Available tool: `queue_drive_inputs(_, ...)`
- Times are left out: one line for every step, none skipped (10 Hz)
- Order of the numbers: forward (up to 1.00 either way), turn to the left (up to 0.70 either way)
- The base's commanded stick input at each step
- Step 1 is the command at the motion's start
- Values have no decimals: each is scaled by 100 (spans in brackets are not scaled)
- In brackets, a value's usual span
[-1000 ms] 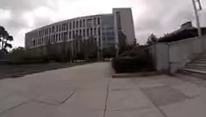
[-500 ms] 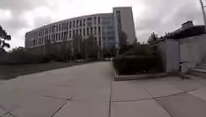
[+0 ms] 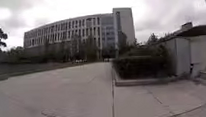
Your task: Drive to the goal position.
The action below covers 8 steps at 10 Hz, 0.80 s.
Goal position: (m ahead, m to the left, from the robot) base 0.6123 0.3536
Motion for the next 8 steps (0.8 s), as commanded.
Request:
queue_drive_inputs(100, -5)
queue_drive_inputs(100, 0)
queue_drive_inputs(100, 0)
queue_drive_inputs(100, 0)
queue_drive_inputs(100, 0)
queue_drive_inputs(100, 0)
queue_drive_inputs(100, 0)
queue_drive_inputs(100, 0)
